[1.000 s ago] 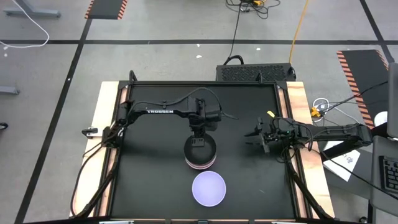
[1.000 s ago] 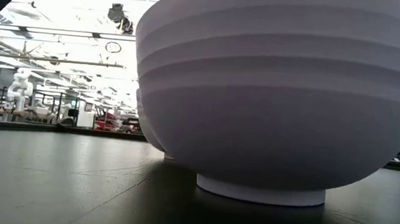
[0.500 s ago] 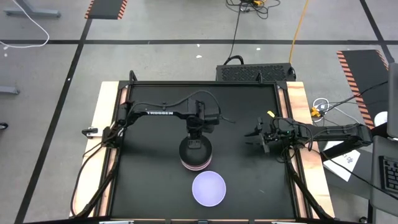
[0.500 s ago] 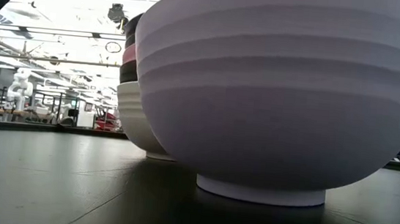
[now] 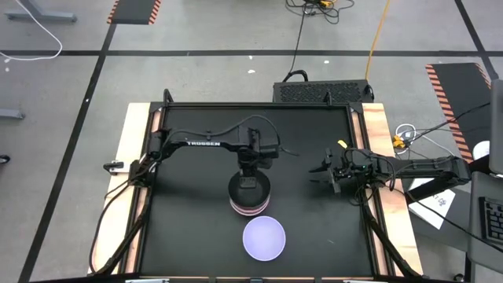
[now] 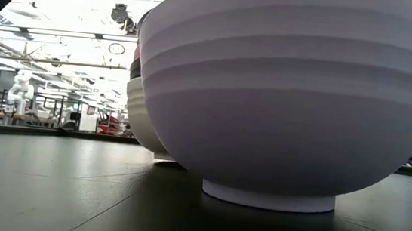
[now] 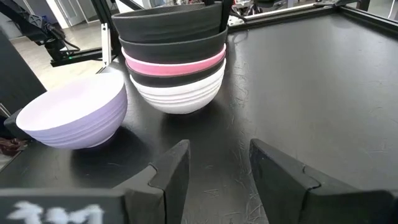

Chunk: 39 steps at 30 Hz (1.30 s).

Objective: Nest bowls inside each other
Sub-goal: Stack the black bowl on top of the black bowl

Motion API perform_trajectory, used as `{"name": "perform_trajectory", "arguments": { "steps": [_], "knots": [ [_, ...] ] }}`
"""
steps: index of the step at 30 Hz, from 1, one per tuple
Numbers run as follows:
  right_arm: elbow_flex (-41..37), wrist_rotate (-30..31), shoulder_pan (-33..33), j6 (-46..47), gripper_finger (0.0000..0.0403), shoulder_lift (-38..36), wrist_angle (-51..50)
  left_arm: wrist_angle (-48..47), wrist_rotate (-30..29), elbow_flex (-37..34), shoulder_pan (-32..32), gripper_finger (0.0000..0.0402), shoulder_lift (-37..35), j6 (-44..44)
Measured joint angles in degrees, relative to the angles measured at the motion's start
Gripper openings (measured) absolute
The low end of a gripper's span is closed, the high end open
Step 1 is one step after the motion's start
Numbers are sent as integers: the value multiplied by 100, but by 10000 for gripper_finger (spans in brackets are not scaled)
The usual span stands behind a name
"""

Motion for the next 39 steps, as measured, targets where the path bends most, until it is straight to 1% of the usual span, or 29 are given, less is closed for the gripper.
{"name": "perform_trajectory", "arguments": {
  "steps": [11,17,20,29,33,36,39],
  "knots": [
    [0,0,2,0,157,2,-2,-22,115,-2,-15,142,-19,-111],
    [-2,0,2,0,157,2,-2,-263,79,157,-103,183,-35,-208],
    [-1,0,1,0,157,4,-2,-285,-49,271,-165,199,-40,-209],
    [-1,0,-1,0,157,4,-2,-329,-134,648,-186,228,-47,-211],
    [-1,0,0,2,157,4,-2,-389,-136,651,-81,230,-48,-179],
    [-2,0,-1,2,157,4,-4,-456,-338,651,17,230,-48,-175],
    [-2,0,1,2,157,4,-3,-613,-372,651,116,230,-83,-148]
  ]
}}
